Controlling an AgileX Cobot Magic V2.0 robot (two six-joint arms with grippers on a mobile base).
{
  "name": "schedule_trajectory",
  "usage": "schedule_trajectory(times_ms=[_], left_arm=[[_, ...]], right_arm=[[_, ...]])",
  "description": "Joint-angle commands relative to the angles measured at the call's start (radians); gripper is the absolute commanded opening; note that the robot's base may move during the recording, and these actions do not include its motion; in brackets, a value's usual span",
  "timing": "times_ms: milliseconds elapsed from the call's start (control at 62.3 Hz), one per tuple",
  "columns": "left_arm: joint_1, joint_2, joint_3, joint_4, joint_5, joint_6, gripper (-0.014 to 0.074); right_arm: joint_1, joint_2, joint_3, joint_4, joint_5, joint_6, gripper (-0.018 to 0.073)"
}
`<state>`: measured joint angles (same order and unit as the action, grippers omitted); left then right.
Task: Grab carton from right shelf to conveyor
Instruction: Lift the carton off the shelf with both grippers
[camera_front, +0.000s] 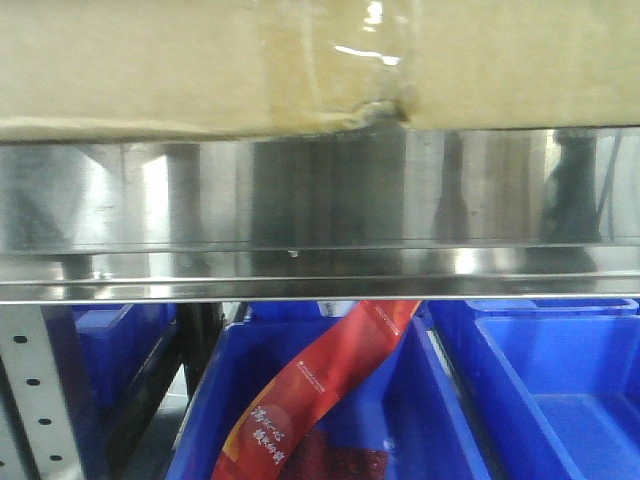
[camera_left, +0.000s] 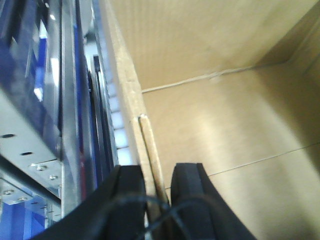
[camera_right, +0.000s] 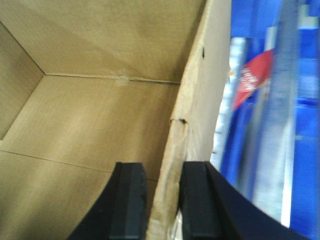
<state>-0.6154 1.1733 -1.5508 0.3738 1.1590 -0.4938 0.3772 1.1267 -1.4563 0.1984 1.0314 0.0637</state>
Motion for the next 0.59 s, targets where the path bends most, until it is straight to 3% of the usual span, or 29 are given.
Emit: schedule_trajectory(times_ms=[0,273,577], left_arm=[[-0.01,0.0,-0.001,-0.001,-0.045,0.018,-0.0017],[-0.01,0.0,-0.001,0.045,-0.052,0.018,-0.0017],[-0.01,0.0,-0.001,0.048,-0.052,0.018,-0.0017]], right_arm=[[0.005,-0.02,-0.008,0.018,-0.032,-0.013,-0.0067],[0.005,-0.02,-0.008,0.018,-0.03,-0.013,-0.0067],[0.005,-0.02,-0.008,0.018,-0.03,-0.013,-0.0067]])
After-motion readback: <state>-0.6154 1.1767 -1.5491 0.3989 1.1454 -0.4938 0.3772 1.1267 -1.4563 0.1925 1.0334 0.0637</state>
